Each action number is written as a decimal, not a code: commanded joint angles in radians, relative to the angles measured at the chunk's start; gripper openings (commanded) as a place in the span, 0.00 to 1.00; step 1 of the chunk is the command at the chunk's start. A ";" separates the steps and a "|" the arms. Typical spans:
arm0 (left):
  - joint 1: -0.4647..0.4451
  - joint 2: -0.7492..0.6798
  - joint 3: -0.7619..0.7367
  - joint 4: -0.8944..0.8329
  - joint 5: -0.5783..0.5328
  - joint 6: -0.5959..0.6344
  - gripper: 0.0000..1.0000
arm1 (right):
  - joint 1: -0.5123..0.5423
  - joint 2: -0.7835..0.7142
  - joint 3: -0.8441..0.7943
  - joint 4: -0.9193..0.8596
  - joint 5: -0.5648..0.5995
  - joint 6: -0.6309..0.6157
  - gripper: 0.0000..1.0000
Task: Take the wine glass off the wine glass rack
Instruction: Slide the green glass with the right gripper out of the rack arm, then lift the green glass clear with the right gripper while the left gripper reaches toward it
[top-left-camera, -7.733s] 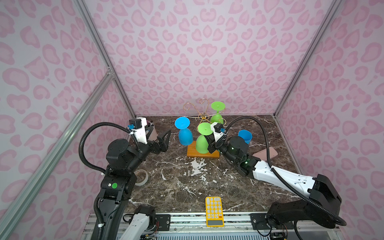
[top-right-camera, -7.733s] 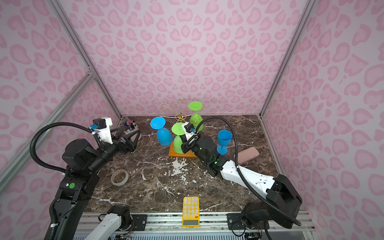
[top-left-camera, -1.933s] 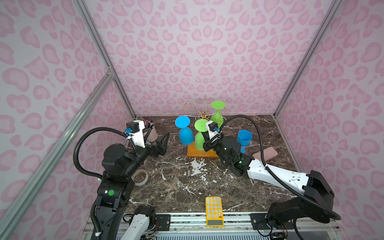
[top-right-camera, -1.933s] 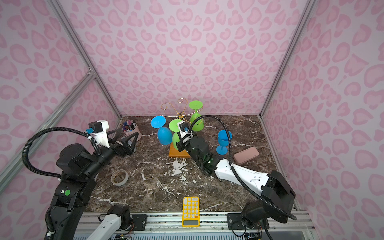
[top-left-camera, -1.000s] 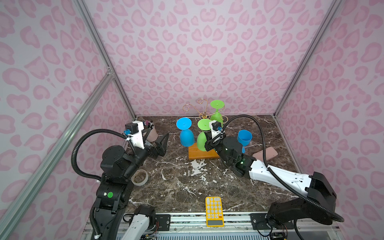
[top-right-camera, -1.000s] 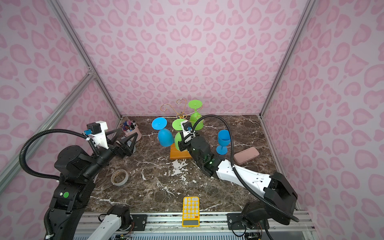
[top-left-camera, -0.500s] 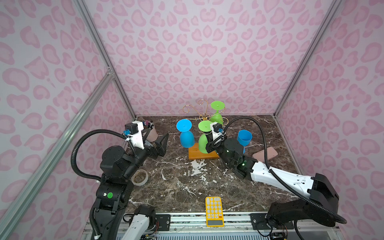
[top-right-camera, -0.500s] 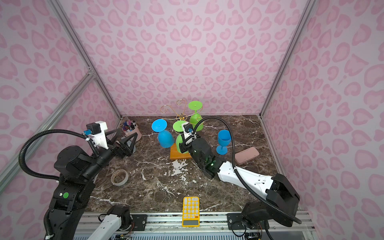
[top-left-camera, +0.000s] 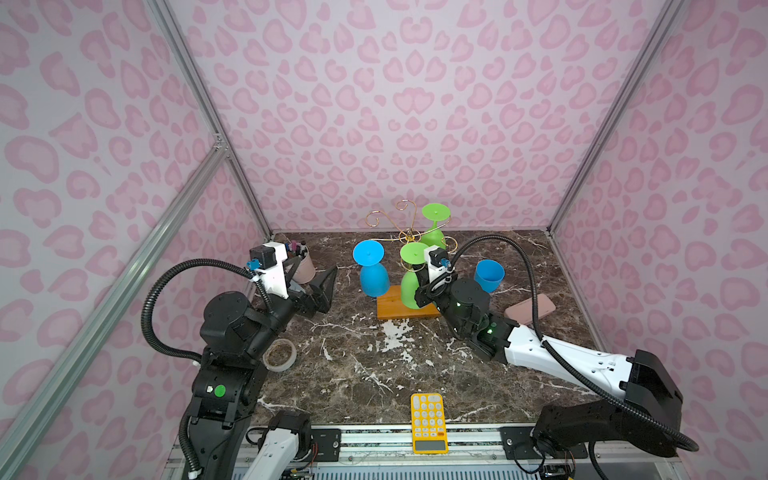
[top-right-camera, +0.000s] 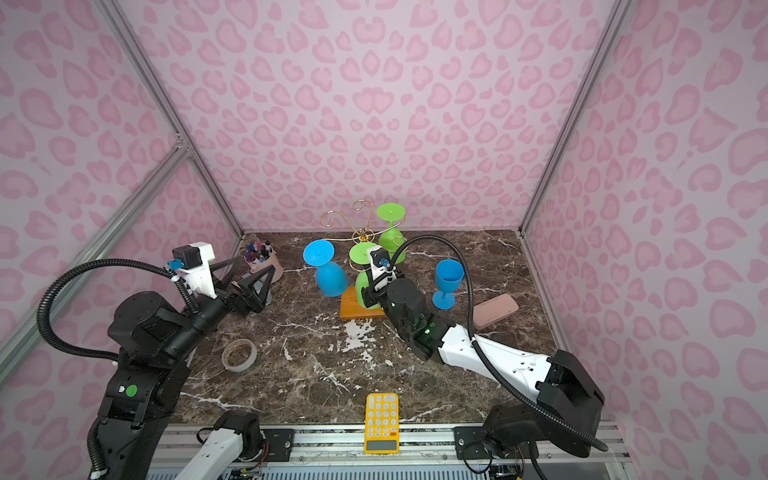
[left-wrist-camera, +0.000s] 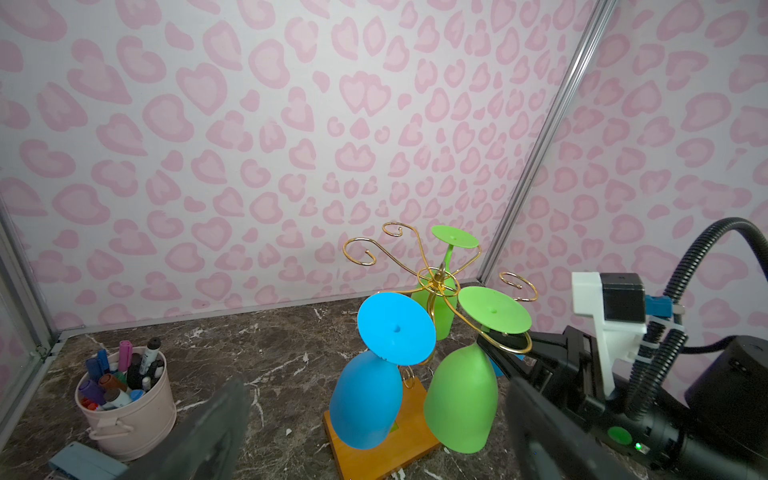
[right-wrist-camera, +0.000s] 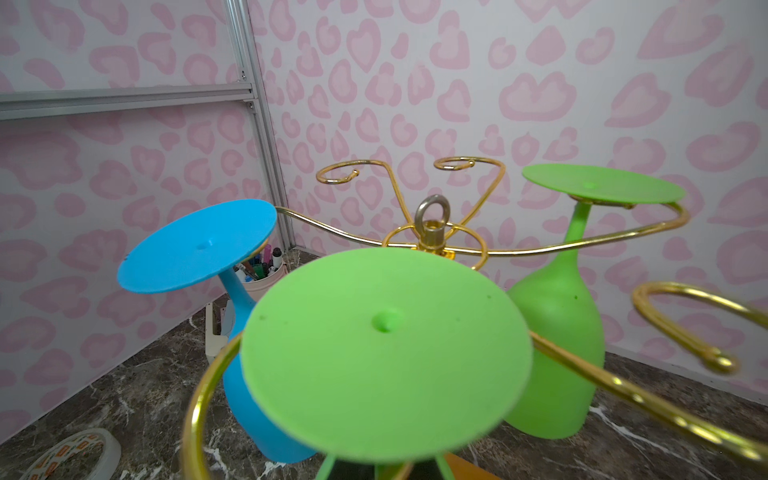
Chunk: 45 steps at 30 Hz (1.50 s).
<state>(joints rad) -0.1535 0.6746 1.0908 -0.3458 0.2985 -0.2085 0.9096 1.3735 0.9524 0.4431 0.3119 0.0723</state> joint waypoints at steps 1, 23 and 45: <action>0.000 -0.002 0.003 0.011 0.002 0.009 0.97 | 0.002 -0.001 -0.011 -0.029 0.039 0.013 0.00; 0.000 -0.004 0.006 0.022 0.022 -0.021 0.97 | 0.002 -0.085 -0.068 -0.063 0.084 0.002 0.00; 0.000 0.335 0.263 0.219 0.698 -0.702 0.89 | 0.037 -0.475 -0.185 -0.203 -0.030 -0.261 0.00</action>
<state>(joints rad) -0.1547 0.9745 1.3674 -0.2878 0.7902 -0.6743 0.9436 0.9325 0.7746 0.2543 0.3153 -0.1101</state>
